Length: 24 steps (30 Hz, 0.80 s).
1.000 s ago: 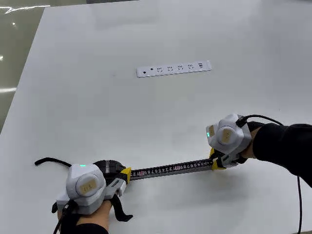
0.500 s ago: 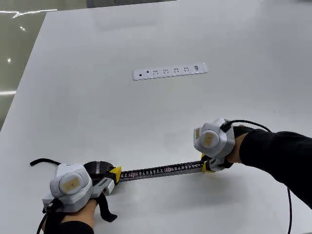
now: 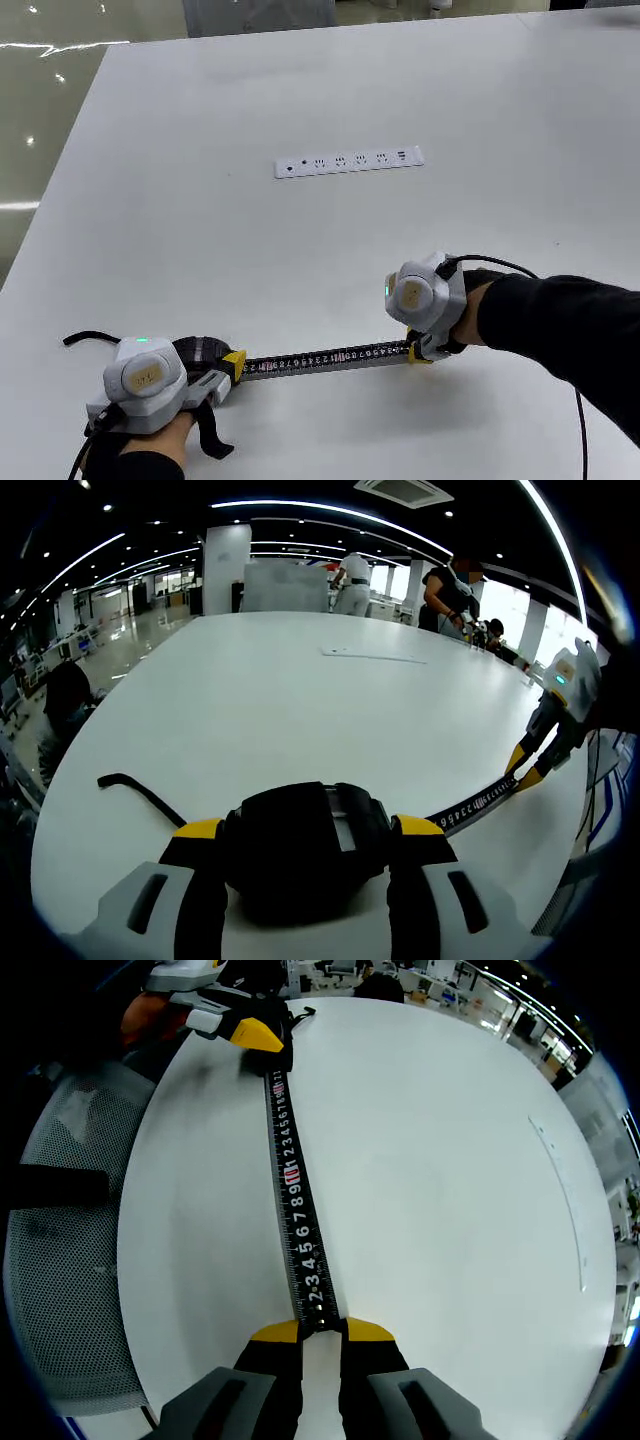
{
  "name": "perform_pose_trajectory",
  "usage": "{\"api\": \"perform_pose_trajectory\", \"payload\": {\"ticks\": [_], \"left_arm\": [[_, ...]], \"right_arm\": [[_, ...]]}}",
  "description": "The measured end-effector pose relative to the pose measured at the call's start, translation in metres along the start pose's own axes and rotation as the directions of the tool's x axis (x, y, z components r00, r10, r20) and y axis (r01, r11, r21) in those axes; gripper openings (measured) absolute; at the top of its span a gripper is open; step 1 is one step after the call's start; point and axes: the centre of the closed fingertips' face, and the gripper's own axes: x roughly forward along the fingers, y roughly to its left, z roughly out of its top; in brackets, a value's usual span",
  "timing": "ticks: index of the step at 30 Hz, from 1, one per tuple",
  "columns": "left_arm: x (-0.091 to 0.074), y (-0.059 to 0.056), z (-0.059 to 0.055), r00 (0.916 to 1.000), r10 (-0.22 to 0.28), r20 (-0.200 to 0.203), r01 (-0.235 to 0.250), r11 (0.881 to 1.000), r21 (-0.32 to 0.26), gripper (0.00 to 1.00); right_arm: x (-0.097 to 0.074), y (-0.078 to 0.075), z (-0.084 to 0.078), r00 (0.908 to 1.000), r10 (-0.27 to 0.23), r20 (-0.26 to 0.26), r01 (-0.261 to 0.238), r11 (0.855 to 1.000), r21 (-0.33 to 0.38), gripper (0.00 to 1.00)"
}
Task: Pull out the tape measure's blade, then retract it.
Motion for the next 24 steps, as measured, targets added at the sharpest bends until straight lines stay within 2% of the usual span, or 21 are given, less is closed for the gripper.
{"api": "perform_pose_trajectory", "payload": {"ticks": [4, 7, 14, 19, 24], "left_arm": [[0.0005, -0.0011, 0.0002, 0.9999, 0.009, -0.009, -0.009, 1.0, 0.017, 0.59], [0.0009, 0.0005, 0.0, 1.0, 0.006, -0.006, -0.006, 1.0, 0.021, 0.6], [0.0012, 0.0011, -0.0005, 0.9999, -0.01, -0.014, 0.01, 1.0, 0.01, 0.59], [0.0012, 0.0014, -0.0007, 0.9998, -0.012, -0.018, 0.012, 1.0, 0.008, 0.59], [0.0017, 0.0014, -0.0007, 0.9998, -0.011, -0.018, 0.011, 1.0, 0.007, 0.59]], "right_arm": [[0.0007, -0.0001, 0.0016, 0.9997, 0.011, -0.02, -0.013, 0.996, -0.089, 0.09], [0.0009, -0.001, 0.0026, 0.9995, 0.01, -0.029, -0.012, 0.999, -0.038, 0.09], [0.0018, 0.0016, 0.0044, 0.9989, -0.001, -0.048, -0.002, 0.998, -0.057, 0.09], [0.0021, 0.0004, 0.0058, 0.9993, -0.002, -0.037, 0.001, 1.0, -0.026, 0.09], [0.0022, 0.0015, 0.0087, 0.999, -0.007, -0.043, 0.005, 0.998, -0.057, 0.09]]}}
